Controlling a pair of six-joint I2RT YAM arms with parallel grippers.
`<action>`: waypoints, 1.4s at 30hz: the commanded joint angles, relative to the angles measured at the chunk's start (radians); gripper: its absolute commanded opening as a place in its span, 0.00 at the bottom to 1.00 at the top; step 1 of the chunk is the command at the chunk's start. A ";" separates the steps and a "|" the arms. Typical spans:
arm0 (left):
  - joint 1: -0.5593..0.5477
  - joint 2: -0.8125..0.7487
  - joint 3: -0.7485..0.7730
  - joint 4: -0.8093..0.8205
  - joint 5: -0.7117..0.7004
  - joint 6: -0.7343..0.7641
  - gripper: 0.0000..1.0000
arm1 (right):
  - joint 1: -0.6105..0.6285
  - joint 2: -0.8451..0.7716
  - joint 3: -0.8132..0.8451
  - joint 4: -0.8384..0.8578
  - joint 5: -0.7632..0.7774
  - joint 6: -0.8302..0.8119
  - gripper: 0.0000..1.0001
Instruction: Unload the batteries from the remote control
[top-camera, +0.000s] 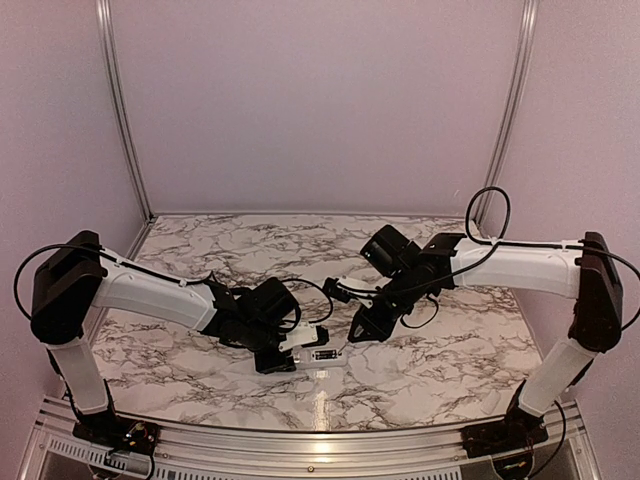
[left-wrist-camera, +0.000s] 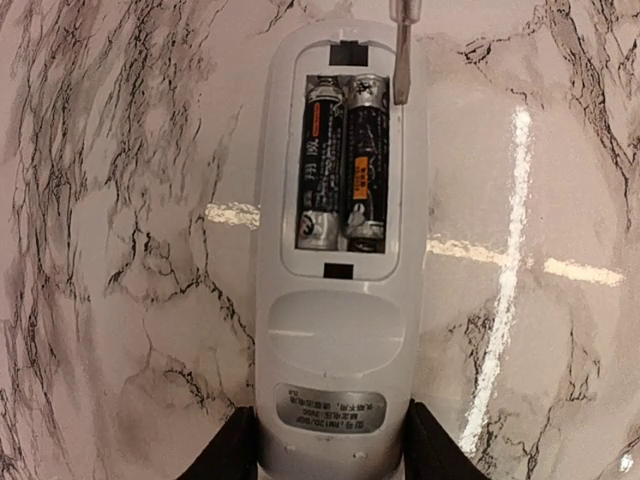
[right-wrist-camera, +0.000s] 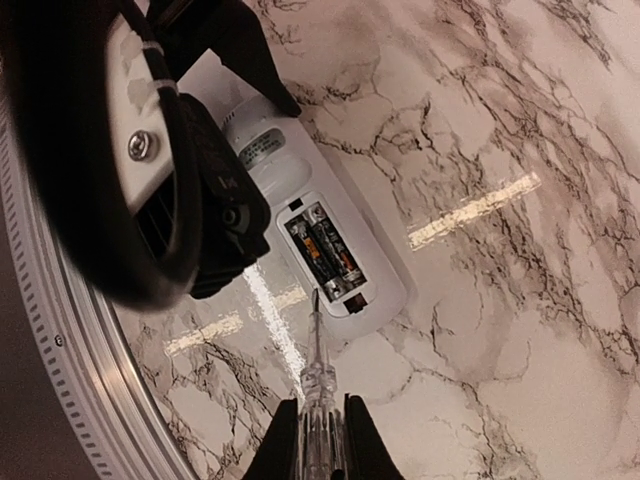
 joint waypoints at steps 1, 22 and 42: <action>0.001 0.022 0.027 -0.009 -0.035 -0.026 0.02 | 0.015 0.002 0.043 -0.008 0.042 0.036 0.00; 0.001 0.024 0.030 -0.023 -0.034 -0.051 0.01 | 0.015 0.013 0.046 -0.023 0.095 0.061 0.00; 0.001 0.021 0.031 -0.030 -0.060 -0.057 0.00 | 0.046 0.048 0.049 -0.015 0.093 0.071 0.00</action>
